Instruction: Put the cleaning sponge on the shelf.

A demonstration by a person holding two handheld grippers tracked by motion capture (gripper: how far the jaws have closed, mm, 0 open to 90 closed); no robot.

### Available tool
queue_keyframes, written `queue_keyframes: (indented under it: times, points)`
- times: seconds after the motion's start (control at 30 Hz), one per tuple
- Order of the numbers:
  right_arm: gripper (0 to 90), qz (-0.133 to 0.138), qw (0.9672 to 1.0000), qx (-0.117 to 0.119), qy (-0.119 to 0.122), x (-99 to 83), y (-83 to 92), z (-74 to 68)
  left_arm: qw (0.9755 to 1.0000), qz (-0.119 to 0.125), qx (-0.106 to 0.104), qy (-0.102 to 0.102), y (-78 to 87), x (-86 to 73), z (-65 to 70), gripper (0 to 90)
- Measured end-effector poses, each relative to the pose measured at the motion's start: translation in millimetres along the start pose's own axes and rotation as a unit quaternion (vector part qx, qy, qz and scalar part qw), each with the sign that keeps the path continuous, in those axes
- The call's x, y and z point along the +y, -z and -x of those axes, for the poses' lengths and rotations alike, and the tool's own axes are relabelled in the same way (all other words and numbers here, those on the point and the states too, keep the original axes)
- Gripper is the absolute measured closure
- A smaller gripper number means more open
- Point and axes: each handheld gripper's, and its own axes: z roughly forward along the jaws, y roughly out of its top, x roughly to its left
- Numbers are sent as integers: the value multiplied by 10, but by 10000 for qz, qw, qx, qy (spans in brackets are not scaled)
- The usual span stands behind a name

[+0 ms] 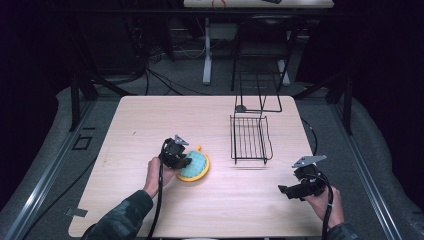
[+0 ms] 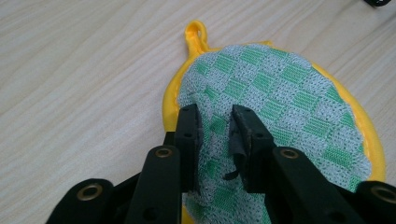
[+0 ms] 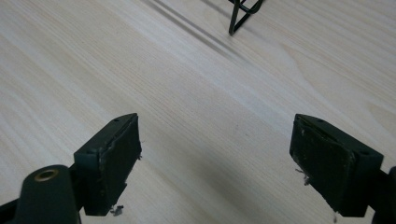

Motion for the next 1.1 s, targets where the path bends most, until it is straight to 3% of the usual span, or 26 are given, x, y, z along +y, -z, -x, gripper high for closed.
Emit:
queue_keyframes:
  times: [0.07,0.13,0.2,0.4,0.63,1.1]
  points:
    - [157,25,10000,-1,-9,-3,6,-2,10000,10,15,1,-1,0,1,740]
    - [157,9,10000,24,11,3,0,9,9998,96,146,-55,9,6,7,820]
    - [157,-9,10000,42,29,7,-13,16,9999,102,115,-71,8,6,-13,864]
    - [157,-11,10000,22,10,2,7,-2,9994,123,212,-242,35,26,19,879]
    - [155,28,10000,35,33,8,5,11,9992,179,109,-346,112,64,41,877]
    - [147,-1,10000,39,14,-4,10,16,9979,534,-42,-359,344,141,86,873]
